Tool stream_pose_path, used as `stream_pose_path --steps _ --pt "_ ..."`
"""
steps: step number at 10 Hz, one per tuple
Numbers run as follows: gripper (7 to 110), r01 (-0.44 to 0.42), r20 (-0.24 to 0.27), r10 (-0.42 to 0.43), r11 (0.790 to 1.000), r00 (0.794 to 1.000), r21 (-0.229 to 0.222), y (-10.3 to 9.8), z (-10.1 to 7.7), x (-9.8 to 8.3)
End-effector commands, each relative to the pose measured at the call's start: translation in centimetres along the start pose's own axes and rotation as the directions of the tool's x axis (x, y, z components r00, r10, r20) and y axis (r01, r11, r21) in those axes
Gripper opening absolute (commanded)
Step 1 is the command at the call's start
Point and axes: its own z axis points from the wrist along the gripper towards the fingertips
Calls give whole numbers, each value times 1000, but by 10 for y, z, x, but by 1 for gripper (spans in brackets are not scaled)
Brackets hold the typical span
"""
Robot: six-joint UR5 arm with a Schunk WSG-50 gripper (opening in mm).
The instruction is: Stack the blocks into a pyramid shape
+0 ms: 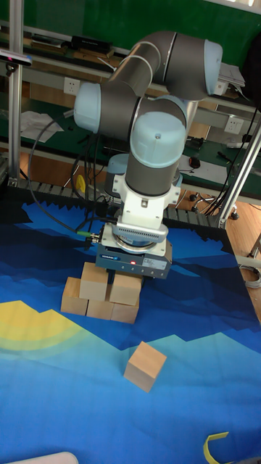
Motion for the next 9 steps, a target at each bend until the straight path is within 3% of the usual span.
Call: stream_pose_path --steps 1,9 --pt "7 -5 -4 5 1000 1000 -12 2 3 -2" --pt "7 8 -32 -9 1000 999 -8 2 4 5"
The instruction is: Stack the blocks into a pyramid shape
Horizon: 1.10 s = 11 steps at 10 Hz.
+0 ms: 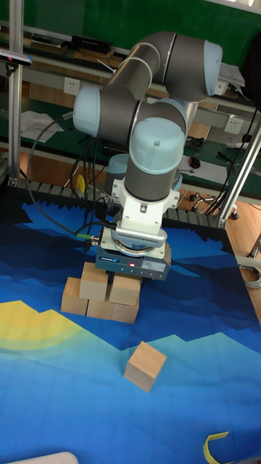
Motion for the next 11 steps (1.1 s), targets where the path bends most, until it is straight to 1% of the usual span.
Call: stream_pose_path --steps 1,5,11 --pt "7 2 -9 -2 1000 1000 -6 1 0 2" --pt "7 2 -9 -2 1000 1000 -14 4 0 1" --pt "7 3 -12 -3 1000 1000 -6 2 3 1"
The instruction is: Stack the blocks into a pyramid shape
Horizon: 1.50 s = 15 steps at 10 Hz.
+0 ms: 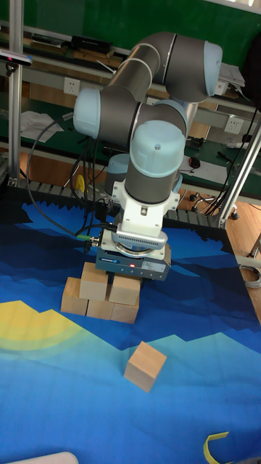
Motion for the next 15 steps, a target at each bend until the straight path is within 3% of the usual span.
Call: stream_pose_path --steps 1,15 --pt "7 -2 -2 2 1000 1000 -12 2 0 0" --pt "7 4 -17 -5 1000 1000 -20 4 1 3"
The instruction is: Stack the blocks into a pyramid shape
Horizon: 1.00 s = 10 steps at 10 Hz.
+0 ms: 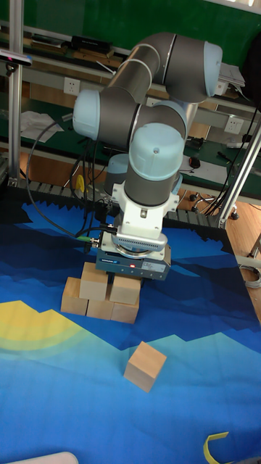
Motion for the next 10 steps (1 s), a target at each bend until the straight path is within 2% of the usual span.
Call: stream_pose_path --steps 1,2,3,10 --pt "7 -11 1 11 1000 1000 -18 3 -2 0" --pt "7 -13 -1 13 1000 1000 -17 3 -1 0" --pt "22 -13 -1 13 1000 1000 -19 3 -1 0" --pt "22 -20 1 20 999 1000 -27 3 3 -1"
